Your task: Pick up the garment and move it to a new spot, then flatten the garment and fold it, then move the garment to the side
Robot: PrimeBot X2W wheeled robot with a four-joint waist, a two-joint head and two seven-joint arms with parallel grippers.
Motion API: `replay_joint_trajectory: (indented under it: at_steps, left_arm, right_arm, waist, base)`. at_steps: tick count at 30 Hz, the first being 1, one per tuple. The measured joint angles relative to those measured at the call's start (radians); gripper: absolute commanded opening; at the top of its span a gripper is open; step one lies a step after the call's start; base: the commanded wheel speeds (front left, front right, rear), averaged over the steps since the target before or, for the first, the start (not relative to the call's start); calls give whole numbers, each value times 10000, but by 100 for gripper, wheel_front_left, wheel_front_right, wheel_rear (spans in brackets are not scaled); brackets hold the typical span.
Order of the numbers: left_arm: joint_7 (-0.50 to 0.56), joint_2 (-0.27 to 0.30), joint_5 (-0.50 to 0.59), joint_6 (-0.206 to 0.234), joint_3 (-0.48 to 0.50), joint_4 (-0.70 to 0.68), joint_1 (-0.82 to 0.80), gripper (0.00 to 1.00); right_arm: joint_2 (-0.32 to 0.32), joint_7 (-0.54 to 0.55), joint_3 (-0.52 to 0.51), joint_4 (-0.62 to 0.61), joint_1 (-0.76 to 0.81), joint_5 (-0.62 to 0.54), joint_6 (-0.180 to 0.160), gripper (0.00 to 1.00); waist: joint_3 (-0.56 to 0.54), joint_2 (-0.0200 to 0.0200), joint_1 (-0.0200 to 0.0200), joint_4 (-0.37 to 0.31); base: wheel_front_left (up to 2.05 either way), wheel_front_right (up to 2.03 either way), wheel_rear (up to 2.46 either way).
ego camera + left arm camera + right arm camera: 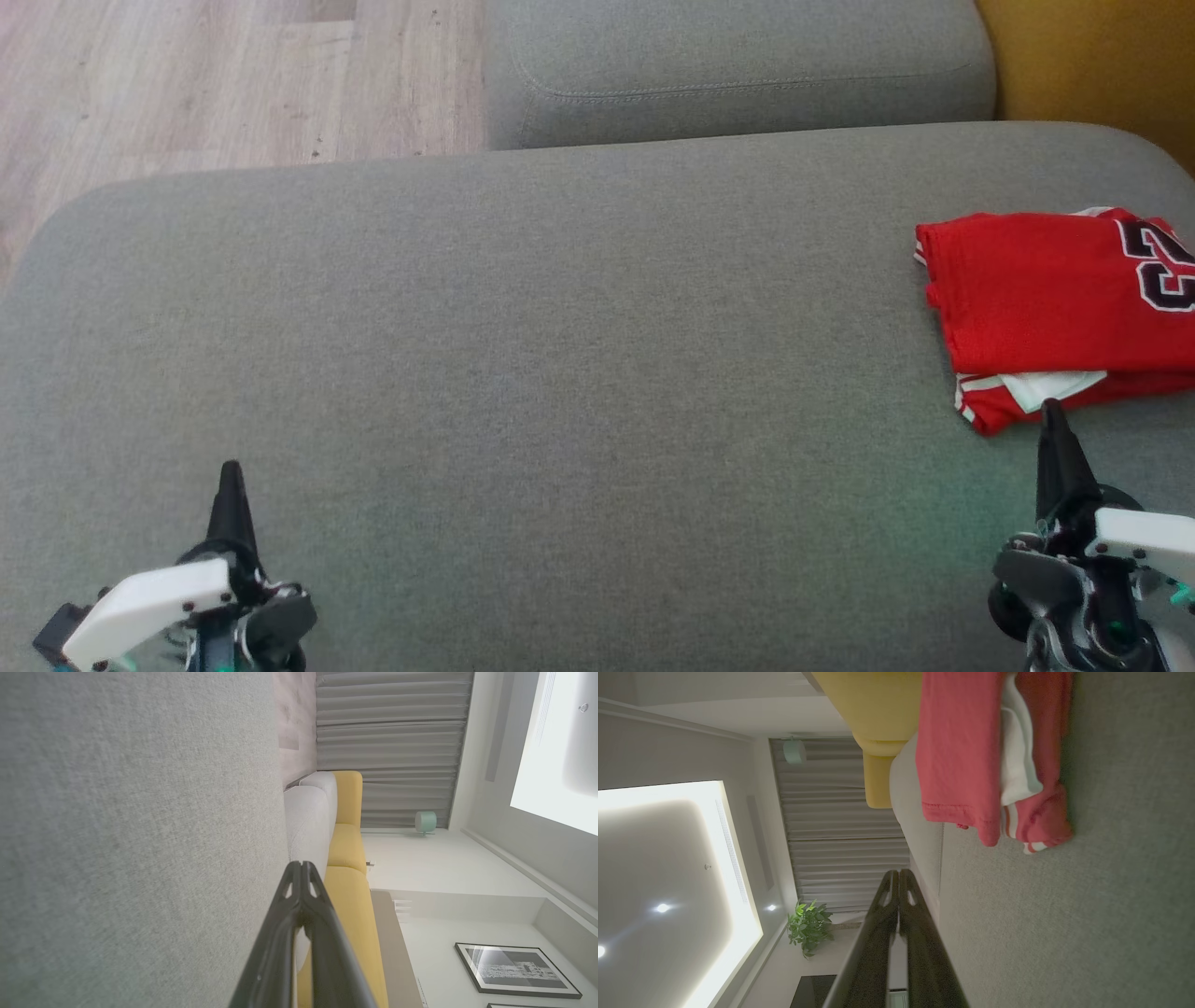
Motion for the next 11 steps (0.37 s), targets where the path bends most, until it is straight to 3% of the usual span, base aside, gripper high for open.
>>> replay_joint_trajectory:
  at_steps: [11]
  left_arm:
    - [0, -10, 0, 0, 8, -2, -58, 0]
  right_arm:
    - [0, 0, -4, -25, -2, 0, 0, 0]
  waist:
    - [0, 0, 0, 0]
  base:
    - [0, 0, 0]
